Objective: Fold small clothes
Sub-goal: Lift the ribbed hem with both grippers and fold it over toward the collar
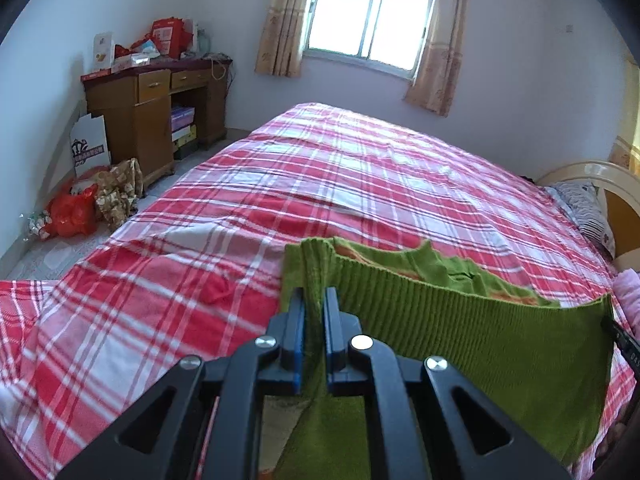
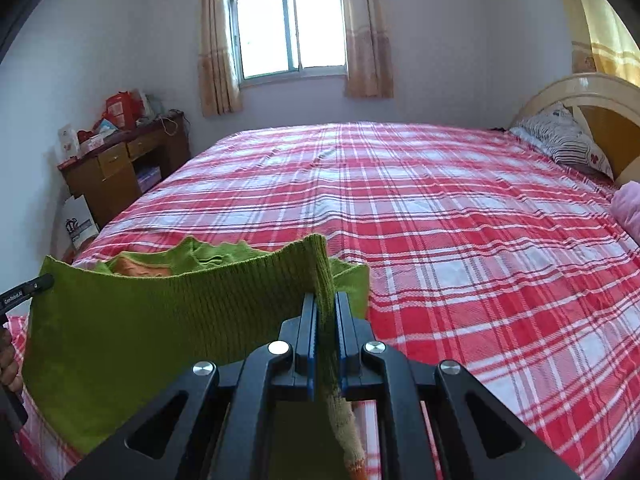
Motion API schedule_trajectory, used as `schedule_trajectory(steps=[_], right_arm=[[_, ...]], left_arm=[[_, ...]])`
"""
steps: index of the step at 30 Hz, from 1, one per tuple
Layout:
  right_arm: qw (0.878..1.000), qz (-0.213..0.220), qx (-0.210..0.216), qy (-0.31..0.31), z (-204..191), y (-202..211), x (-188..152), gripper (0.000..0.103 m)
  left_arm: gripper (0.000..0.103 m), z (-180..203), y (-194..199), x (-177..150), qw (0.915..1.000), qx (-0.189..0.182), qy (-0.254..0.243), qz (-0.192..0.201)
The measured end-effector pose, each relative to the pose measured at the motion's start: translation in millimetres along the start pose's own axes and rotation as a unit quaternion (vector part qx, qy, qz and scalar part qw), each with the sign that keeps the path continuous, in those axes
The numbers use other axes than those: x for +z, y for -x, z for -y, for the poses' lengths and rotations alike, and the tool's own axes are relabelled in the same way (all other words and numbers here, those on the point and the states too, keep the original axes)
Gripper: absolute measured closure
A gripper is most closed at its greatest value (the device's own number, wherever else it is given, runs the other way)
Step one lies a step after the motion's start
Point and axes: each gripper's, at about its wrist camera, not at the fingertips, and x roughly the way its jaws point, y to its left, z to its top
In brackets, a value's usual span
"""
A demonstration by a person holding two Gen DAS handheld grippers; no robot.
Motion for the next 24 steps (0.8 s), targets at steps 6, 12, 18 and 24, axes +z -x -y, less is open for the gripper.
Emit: schedule_trajectory(steps=[6,12,18,24], right_arm=[[1.0,-0.004,-0.006,-0.004,2.2,-37.7,26.2,0.096],[1.0,-0.014,-0.019,-0.015,0.0,-91.5,53.6,0.096],[0.997,-0.064,-0.045,-0.01,4.2,-155.7,43.7,0.096],[0.993,-0.102,-0.051,-0.008,4.8,-170.4,37.9,0.095]], left_arm=[[0.095,13.5,-34.2,27.8,0.9997,0.019,-0.014,0.002],[0.095,23.3,-72.3,51.6,0.9994,0.032,-0.004,0.009],[0.095,30.0,-131.1,41.5,0.9957,0.08,-0.019,-0.043],[0.083,31.4,-145.3,41.3,0.9896,0.114,-0.018,-0.085]])
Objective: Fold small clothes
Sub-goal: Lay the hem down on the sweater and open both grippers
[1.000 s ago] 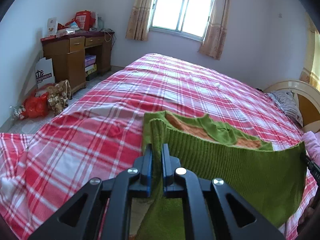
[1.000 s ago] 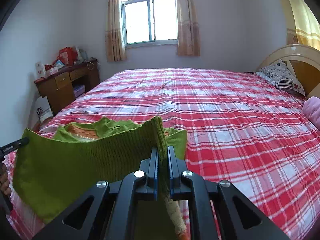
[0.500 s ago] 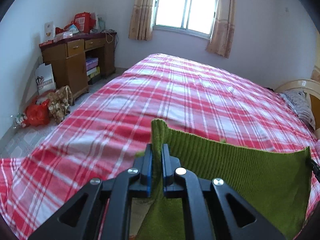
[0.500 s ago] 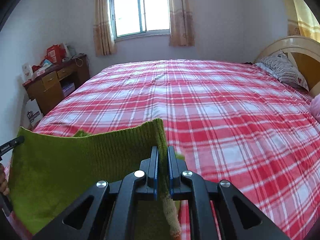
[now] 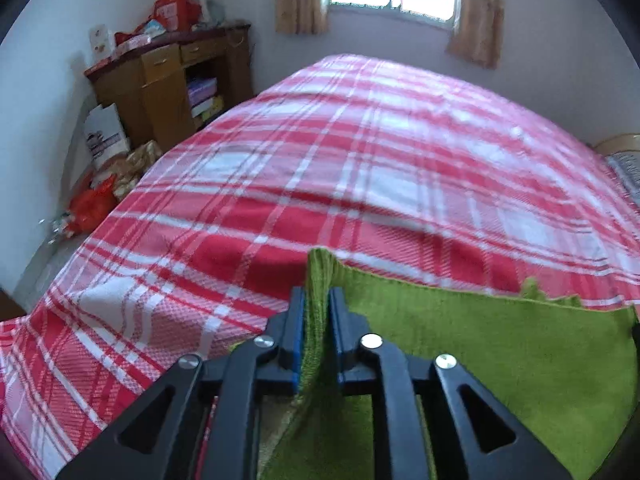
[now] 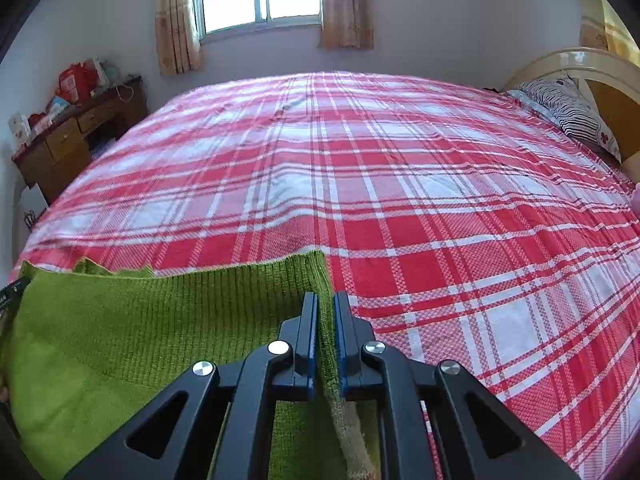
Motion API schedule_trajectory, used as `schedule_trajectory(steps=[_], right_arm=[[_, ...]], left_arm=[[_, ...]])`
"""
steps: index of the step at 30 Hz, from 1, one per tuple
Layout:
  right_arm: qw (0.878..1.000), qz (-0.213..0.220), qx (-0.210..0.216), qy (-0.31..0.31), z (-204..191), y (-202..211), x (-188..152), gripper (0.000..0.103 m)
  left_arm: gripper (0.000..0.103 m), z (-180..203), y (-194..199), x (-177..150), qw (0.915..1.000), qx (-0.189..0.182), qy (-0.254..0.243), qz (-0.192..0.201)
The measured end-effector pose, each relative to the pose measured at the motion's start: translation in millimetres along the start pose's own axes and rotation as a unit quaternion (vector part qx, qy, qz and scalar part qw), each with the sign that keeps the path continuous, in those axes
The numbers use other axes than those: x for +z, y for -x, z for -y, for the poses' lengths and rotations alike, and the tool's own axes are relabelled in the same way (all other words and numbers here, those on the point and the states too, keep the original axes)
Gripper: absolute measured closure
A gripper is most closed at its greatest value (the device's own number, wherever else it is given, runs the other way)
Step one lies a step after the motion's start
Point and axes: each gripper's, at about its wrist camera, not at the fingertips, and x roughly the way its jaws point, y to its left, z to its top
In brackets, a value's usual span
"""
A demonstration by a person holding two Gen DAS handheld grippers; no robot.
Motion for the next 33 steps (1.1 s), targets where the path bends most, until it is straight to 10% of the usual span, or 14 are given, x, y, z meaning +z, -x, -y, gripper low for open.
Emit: schedule_trajectory(steps=[5,11,23,33], right_arm=[[0.999,-0.016,0.035,-0.033,15.1,-0.2,0.3,0.087],[0.988,0.067,0.045,-0.134,75.8,92.7,-41.6,0.082],[0.994,0.021,0.104,0.023,-5.1,150.4,-143.0,0.082],[0.994,-0.002,0.096,0.047,7.1,155.3,-185.9,0.082]], left_arm=[[0.056,-11.9,7.3,0.8,0.9996,0.014,0.025,-0.009],[0.029,-41.7,66.8,-17.9,0.9994,-0.016,-0.01,0.028],[0.029,-16.8,144.2,-133.5,0.9932,-0.019,-0.086,0.076],[0.024,-52.4,139.3,-164.6,0.9964,0.005,-0.068,0.05]])
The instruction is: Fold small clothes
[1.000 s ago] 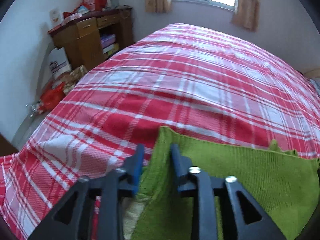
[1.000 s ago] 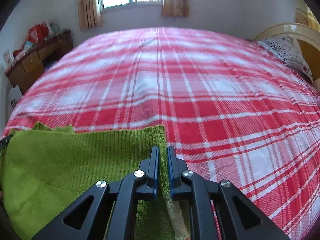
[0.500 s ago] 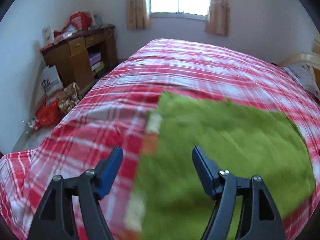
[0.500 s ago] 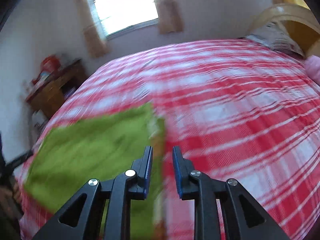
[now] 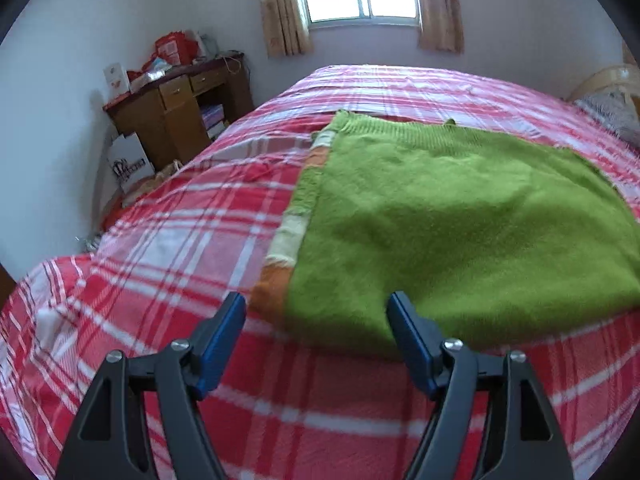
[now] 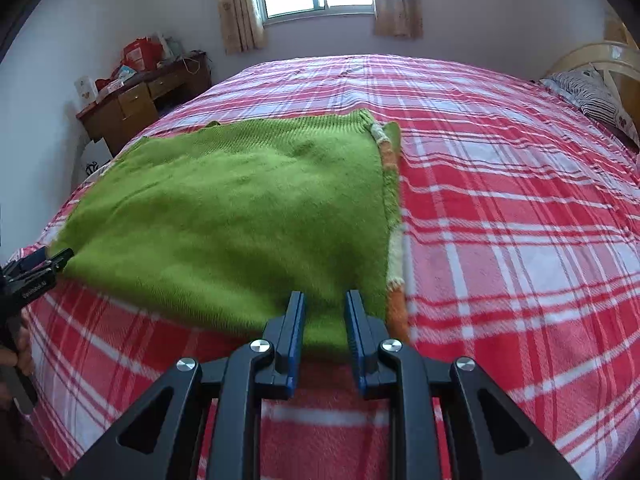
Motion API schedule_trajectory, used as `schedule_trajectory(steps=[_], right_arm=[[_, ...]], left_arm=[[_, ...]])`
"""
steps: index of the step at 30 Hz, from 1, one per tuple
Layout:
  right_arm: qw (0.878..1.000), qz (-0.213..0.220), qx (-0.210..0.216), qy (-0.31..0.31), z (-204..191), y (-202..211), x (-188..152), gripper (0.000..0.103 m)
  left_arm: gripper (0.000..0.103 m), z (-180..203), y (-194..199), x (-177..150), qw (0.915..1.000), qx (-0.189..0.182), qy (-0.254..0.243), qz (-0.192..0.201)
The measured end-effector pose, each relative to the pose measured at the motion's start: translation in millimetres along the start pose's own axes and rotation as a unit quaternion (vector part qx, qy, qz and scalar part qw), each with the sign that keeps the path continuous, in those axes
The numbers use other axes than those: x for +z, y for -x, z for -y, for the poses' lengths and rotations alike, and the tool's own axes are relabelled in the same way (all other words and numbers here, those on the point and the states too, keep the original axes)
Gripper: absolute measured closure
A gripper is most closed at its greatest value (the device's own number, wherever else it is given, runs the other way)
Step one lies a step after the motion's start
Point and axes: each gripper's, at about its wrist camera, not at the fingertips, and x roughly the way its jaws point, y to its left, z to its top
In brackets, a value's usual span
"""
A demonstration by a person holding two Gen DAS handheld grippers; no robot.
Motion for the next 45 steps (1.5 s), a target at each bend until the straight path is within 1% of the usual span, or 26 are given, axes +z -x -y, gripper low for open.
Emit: schedule_trajectory(steps=[2,4,6,9,10,12,13,14,16,18,19,20,22,24,26,31,32,33,34,35,36,37,38,39,41,45], right_arm=[[1.0,-0.005,-0.002,0.007,-0.3,2.5,-3.1,0.082],[1.0,-0.019,-0.004,0.007,0.4,7.6,-5.5,0.082],[1.0,-0.022,-0.01,0.0,0.0,17.3,-6.4,0.082],[1.0,0.016,-0.011,0.018,-18.3,35.1,5.7,0.082],[0.999,0.027,-0.002,0.023,-26.3,37.5,11.8,0.082],[0.998,0.046,0.033,0.029,-51.3,36.8,30.2,0.082],[0.997,0.053,0.048,0.032,-64.1,33.2,39.4,0.082],[0.995,0.062,0.062,0.037,-80.2,27.0,50.8,0.082],[0.993,0.074,0.082,0.038,-100.6,13.3,68.9,0.082],[0.992,0.069,0.106,0.024,-119.6,-13.4,89.5,0.082],[0.992,0.065,0.111,0.02,-124.0,-22.8,94.0,0.082],[0.992,0.057,0.115,0.017,-130.6,-37.0,97.5,0.082],[0.992,0.032,0.119,0.014,-138.5,-62.7,98.3,0.082],[0.991,-0.018,0.134,0.01,-143.1,-94.1,86.2,0.082],[0.99,0.001,0.14,0.009,-140.0,-92.0,79.5,0.081],[0.989,0.002,0.151,-0.001,-136.2,-94.4,77.0,0.081],[0.988,0.003,0.152,-0.002,-134.1,-93.5,76.4,0.081],[0.988,0.003,0.153,-0.003,-134.2,-94.2,76.9,0.081],[0.988,0.004,0.155,-0.004,-133.7,-94.7,76.7,0.081],[0.988,0.004,0.156,-0.005,-133.7,-95.1,77.0,0.081],[0.988,0.004,0.156,-0.005,-132.0,-93.6,77.6,0.081],[0.988,0.005,0.157,-0.006,-131.4,-93.8,77.5,0.081],[0.987,0.005,0.158,-0.007,-131.6,-91.8,76.3,0.081],[0.987,0.006,0.16,-0.008,-131.1,-91.8,76.2,0.081],[0.986,0.006,0.165,-0.013,-129.5,-91.9,76.3,0.081],[0.981,0.003,0.191,-0.04,-119.1,-92.2,78.3,0.081]], left_arm=[[0.017,-9.8,5.0,-4.4,0.9996,-0.015,0.02,-0.008],[0.016,-27.7,11.7,-10.2,0.9978,-0.035,0.054,-0.017],[0.016,-41.6,17.6,-15.1,0.9965,-0.032,0.076,-0.011],[0.016,-58.5,20.4,-14.6,0.9937,-0.02,0.11,0.005],[0.016,-59.9,17.9,-13.0,0.9917,-0.031,0.125,0.004],[0.016,-56.6,13.7,-11.3,0.9878,-0.053,0.146,-0.006],[0.016,-50.6,13.7,-13.2,0.9852,-0.071,0.156,-0.01],[0.016,-45.6,14.0,-14.7,0.9841,-0.077,0.16,-0.011],[0.016,-35.3,13.3,-20.8,0.9816,-0.077,0.174,-0.013],[0.015,-30.0,6.1,-26.2,0.974,-0.101,0.201,-0.027],[0.013,-25.5,3.3,-27.6,0.9723,-0.103,0.208,-0.023],[0.01,-21.7,3.7,-25.8,0.9742,-0.098,0.203,-0.01],[0.01,-17.4,-2.8,-17.3,0.9742,-0.109,0.197,-0.004],[0.009,-18.7,-11.6,-7.7,0.967,-0.129,0.22,0.002],[0.009,-19.8,-24.8,3.8,0.9584,-0.145,0.246,0.009],[0.012,-16.3,-42.3,20.1,0.9468,-0.144,0.286,0.033],[0.015,-16.5,-43.9,22.2,0.9441,-0.147,0.293,0.035],[0.022,-16.7,-45.5,24.3,0.9415,-0.148,0.3,0.037],[0.025,-16.3,-48.3,27.5,0.9406,-0.145,0.305,0.035],[0.032,-15.7,-50.6,30.3,0.9414,-0.138,0.306,0.032],[0.044,-15.2,-51.8,31.7,0.9422,-0.134,0.306,0.03],[0.052,-14.7,-54.5,34.0,0.943,-0.134,0.304,0.025],[0.064,-14.6,-54.7,34.9,0.944,-0.13,0.302,0.023],[0.069,-14.5,-52.8,35.1,0.946,-0.125,0.298,0.025],[0.078,-11.7,-50.0,38.2,0.9511,-0.122,0.282,0.029],[0.081,4.0,-36.2,54.2,0.967,-0.1,0.229,0.048]])
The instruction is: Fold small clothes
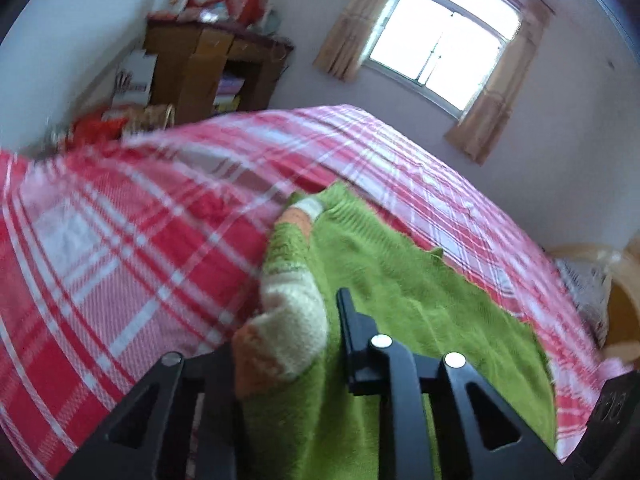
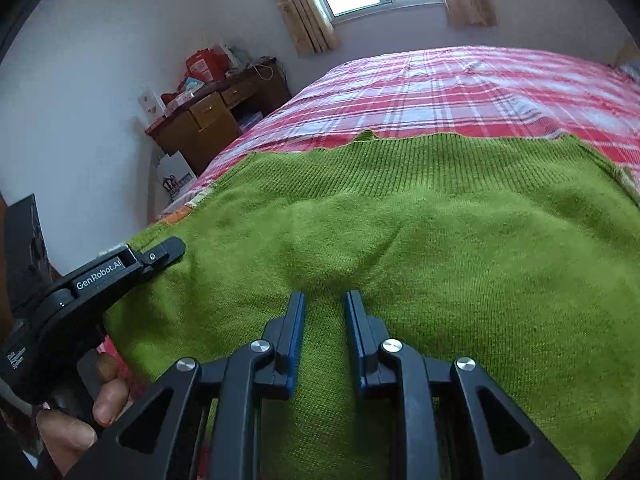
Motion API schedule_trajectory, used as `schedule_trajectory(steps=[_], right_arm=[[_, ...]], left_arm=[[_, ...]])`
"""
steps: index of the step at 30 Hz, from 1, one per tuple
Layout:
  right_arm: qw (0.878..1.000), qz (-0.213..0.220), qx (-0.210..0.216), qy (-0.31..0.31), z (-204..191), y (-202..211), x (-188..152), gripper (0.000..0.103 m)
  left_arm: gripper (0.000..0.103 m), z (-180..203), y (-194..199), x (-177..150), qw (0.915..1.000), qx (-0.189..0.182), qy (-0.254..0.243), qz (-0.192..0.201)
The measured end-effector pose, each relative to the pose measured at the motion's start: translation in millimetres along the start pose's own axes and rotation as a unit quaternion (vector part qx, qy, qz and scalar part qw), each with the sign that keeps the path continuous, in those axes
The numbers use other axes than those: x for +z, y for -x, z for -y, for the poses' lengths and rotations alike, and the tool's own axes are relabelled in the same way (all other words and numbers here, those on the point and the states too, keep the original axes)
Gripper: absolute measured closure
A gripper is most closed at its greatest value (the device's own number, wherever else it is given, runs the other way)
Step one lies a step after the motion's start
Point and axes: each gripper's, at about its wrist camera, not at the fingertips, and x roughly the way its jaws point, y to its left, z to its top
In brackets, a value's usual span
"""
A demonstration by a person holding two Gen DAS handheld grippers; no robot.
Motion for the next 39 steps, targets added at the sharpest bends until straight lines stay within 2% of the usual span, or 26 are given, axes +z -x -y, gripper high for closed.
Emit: schedule_trajectory(steps=[4,9,11,15,19,22,24,25,26,28,31,34,37,39], right_arm=[[0.998,0.032,0.026,-0.05,15.5,30.6,2.5,0.081],[0.996,0.055,-0.009,-0.067,42.2,66.9,8.6,0.079],[0.995,0.06,-0.021,-0.079,62.7,79.4,7.9,0.079],[0.992,0.055,-0.045,-0.108,97.8,90.0,3.2,0.079],[0.99,0.041,-0.034,-0.134,120.2,90.3,-3.7,0.079],[0.99,0.031,-0.019,-0.134,123.2,90.8,1.6,0.078],[0.987,0.024,0.026,-0.159,126.5,89.1,14.4,0.053],[0.983,0.026,0.053,-0.172,127.9,87.4,21.5,0.026],[0.98,0.028,0.081,-0.182,127.4,83.3,31.9,0.016],[0.98,0.017,0.103,-0.168,120.3,67.9,54.3,0.016],[0.988,-0.027,0.099,-0.118,99.0,31.0,80.5,0.016],[0.988,-0.089,0.08,-0.098,87.0,-12.6,93.1,0.016],[0.987,-0.113,0.094,-0.065,71.6,-37.0,102.5,0.016],[0.991,-0.107,0.081,-0.02,55.6,-43.7,109.4,0.039]], left_arm=[[0.081,37.6,15.0,5.7,0.9967,-0.003,-0.076,0.028],[0.083,89.5,27.7,-5.8,0.9846,-0.025,-0.168,0.039],[0.083,111.5,31.7,-20.1,0.9768,-0.044,-0.207,0.034],[0.084,143.3,28.6,-46.0,0.9634,-0.056,-0.262,0.017],[0.084,161.7,14.6,-73.3,0.9508,-0.052,-0.305,-0.018],[0.084,158.1,4.9,-81.6,0.95,-0.048,-0.307,-0.036],[0.084,153.8,6.4,-77.8,0.9531,-0.059,-0.295,-0.037],[0.084,149.9,5.9,-74.8,0.9559,-0.067,-0.283,-0.04],[0.084,147.8,5.5,-74.7,0.9574,-0.07,-0.277,-0.043],[0.084,143.1,6.2,-73.8,0.9603,-0.078,-0.264,-0.046],[0.084,142.4,5.6,-75.0,0.9622,-0.087,-0.254,-0.048],[0.084,140.8,5.5,-75.2,0.9637,-0.095,-0.245,-0.05],[0.084,139.1,6.0,-75.1,0.9644,-0.103,-0.238,-0.052],[0.084,135.7,4.9,-72.9,0.9656,-0.112,-0.228,-0.055]])
